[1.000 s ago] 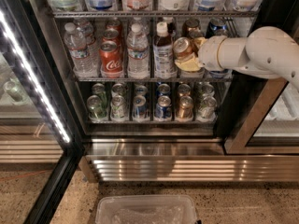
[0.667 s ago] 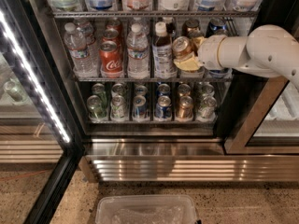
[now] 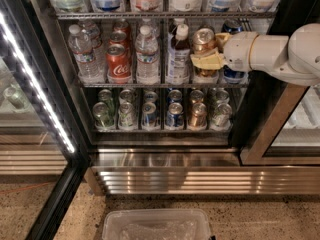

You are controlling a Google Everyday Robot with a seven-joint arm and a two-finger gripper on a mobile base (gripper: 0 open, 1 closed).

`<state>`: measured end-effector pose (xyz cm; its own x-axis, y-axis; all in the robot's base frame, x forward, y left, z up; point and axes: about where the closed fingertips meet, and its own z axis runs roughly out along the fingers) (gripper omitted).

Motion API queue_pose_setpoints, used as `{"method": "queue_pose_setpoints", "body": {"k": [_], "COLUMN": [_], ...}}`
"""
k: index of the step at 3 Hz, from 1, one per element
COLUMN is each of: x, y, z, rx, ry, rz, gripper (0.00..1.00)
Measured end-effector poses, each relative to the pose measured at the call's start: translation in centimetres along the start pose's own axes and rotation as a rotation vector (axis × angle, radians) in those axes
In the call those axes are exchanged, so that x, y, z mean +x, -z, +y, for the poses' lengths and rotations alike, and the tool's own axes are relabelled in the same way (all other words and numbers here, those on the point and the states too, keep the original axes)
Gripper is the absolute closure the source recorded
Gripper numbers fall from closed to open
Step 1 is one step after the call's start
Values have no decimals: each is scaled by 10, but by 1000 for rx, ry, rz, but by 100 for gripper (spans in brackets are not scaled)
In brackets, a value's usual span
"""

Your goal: Pick orange can from middle shelf of fridge

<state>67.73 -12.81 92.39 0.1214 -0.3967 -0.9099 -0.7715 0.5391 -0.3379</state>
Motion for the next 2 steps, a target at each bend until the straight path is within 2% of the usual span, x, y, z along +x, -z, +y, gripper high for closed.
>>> {"method": "queue_pose_setpoints", "body": {"k": [1, 2], "x": [2, -6], "y": [0, 28], "z": [1, 18], "rx": [0, 35], "ry": [0, -104], "rz": [0, -21], "gripper": [100, 100]}}
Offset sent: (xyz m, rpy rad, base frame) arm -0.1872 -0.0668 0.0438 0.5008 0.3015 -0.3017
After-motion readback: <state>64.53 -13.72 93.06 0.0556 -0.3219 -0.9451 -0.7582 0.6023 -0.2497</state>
